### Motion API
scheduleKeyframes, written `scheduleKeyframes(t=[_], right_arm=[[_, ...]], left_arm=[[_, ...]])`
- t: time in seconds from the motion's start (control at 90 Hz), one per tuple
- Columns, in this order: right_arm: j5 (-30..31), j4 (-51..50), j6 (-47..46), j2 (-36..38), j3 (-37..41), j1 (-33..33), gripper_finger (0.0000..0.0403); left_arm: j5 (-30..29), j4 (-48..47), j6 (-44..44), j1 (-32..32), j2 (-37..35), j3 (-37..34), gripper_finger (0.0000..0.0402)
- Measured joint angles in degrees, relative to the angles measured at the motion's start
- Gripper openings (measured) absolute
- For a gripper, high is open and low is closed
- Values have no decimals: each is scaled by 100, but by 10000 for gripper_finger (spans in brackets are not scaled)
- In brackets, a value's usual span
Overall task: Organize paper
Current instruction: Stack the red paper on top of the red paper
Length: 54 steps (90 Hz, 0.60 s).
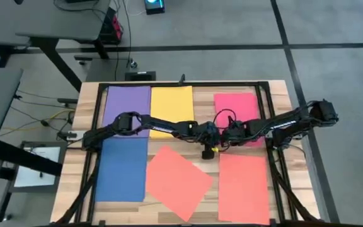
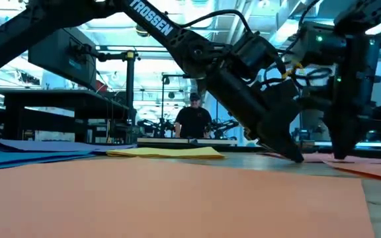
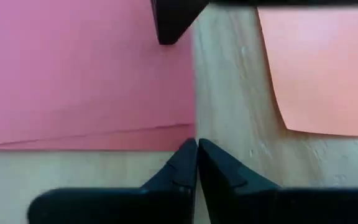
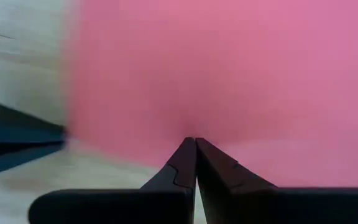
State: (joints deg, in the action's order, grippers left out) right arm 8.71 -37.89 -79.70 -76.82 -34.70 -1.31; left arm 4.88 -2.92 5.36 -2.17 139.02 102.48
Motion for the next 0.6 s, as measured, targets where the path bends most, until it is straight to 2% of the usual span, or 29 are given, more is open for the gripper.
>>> scheduleKeyframes(t=[0.111, 0.289, 0.456, 0.6], right_arm=[[0, -229, 301, 0, -149, 25, 0], [16, -219, 255, -15, -138, 68, 0], [59, -1041, 170, -4, -149, 58, 0], [90, -1204, 167, -4, -128, 76, 0]], left_arm=[[3, -12, 5, 0, -2, 0, 1], [9, -25, -1, -5, -2, -2, 1], [12, -11, -1, -4, -2, 0, 1], [12, -24, 0, -4, -2, 0, 1]])
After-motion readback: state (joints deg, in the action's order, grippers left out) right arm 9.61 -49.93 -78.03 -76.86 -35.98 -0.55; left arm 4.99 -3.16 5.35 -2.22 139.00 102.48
